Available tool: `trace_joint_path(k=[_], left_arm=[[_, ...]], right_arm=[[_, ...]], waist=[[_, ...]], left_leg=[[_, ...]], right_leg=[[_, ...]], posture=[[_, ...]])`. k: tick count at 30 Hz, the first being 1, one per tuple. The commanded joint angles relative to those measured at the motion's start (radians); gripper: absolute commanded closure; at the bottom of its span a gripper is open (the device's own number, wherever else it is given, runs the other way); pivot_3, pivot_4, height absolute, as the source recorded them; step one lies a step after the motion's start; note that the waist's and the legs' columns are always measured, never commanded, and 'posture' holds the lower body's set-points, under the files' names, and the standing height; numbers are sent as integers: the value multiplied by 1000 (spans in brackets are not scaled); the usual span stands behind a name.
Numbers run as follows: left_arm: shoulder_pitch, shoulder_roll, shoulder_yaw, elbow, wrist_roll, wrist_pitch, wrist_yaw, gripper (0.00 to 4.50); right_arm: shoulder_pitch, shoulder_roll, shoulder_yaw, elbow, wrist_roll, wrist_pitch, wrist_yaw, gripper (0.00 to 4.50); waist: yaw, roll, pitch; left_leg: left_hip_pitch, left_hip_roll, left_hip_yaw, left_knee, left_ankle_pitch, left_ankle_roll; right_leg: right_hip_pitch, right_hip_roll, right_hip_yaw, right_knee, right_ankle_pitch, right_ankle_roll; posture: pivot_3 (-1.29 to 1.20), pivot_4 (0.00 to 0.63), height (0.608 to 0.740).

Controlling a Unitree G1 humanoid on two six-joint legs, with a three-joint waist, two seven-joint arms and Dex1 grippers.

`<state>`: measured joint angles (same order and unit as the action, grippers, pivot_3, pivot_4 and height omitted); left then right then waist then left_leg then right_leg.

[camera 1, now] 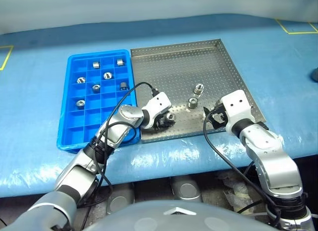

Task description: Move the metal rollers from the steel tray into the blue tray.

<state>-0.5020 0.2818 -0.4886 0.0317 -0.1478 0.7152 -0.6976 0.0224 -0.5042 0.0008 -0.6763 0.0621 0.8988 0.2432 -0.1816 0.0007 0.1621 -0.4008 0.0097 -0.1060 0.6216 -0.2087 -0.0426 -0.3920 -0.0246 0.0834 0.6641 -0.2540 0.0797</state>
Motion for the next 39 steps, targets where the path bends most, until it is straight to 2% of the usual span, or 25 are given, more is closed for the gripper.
trace_joint_path(k=[1, 3, 7, 10, 13, 16, 20, 23, 29, 32, 39], left_arm=[[23, -15, 70, -34, -33, -3, 8, 2160], [34, -20, 120, -63, -63, -9, 5, 2160], [61, 4, 331, -207, -226, 3, -28, 2160], [68, 66, 456, -268, -265, 41, 12, 2160], [82, 133, 488, -307, -255, 67, 34, 2160], [95, 135, 421, -314, -249, 69, 27, 2160], [89, 82, 295, -303, -246, 51, 4, 2160], [72, 50, 225, -271, -235, 42, -12, 2160], [12, 37, 42, -160, -108, -4, -28, 2160], [-5, 26, -4, -109, -79, -28, -53, 2160], [-19, -13, -55, 30, 28, -73, -19, 2160]], right_arm=[[-12, 0, -3, -23, -7, -25, 7, 0], [-18, 1, 8, -17, -6, -29, 12, 0], [-52, 9, 52, -11, 17, -59, 56, 0], [-72, 16, 82, -1, 29, -78, 85, 0], [-88, 16, 107, 24, 26, -96, 100, 0], [-115, 20, 127, 62, 19, -114, 110, 0], [-135, 22, 112, 74, 1, -104, 89, 0], [-119, 5, 94, 57, -17, -81, 75, 0], [-50, -16, 1, -4, -58, -9, 22, 0], [-33, -10, -37, -17, -70, 13, 2, 0], [-21, 12, -33, -54, -74, 21, -4, 0]], waist=[[0, 0, 0], [-1, 0, 0], [-5, -1, 1], [2, -1, 1], [12, -1, 1], [38, -1, 1], [78, -2, 1], [88, -1, 1], [83, -1, 1], [64, -1, 1], [34, 0, 0]], left_leg=[[0, 0, 0, 0, 0, 0], [0, 0, 0, 0, 0, 0], [-1, 1, 0, -1, 0, 0], [0, 1, 0, -1, 0, 0], [0, 1, 0, -1, 0, 0], [0, 0, 0, -1, 0, 0], [-2, -1, -1, -1, 0, 0], [-3, -1, -1, -1, 0, 0], [-2, -1, -1, 0, 0, 0], [-2, -1, 0, 0, 0, 0], [-1, 0, 0, 0, 0, 0]], right_leg=[[0, 0, 0, 0, 0, 0], [-1, 0, 0, 0, 0, 0], [-2, 1, 0, 1, 0, 0], [-1, 1, 0, 1, 0, 0], [-1, 1, 0, 1, 0, 0], [0, 0, 0, -1, 0, 0], [0, -1, -1, -2, 0, 0], [-1, -1, -1, -2, 1, 0], [-1, -1, -1, -2, 0, 0], [-1, -1, 0, -2, 0, 0], [-1, 0, 0, -1, 0, 0]], posture=[[-251, 150, 740], [-227, 150, 740], [-198, 150, 740], [-164, 150, 740], [-126, 150, 740], [-102, 150, 740], [-113, 150, 740], [-137, 150, 740], [-198, 150, 740], [-218, 150, 740], [-246, 150, 740]])
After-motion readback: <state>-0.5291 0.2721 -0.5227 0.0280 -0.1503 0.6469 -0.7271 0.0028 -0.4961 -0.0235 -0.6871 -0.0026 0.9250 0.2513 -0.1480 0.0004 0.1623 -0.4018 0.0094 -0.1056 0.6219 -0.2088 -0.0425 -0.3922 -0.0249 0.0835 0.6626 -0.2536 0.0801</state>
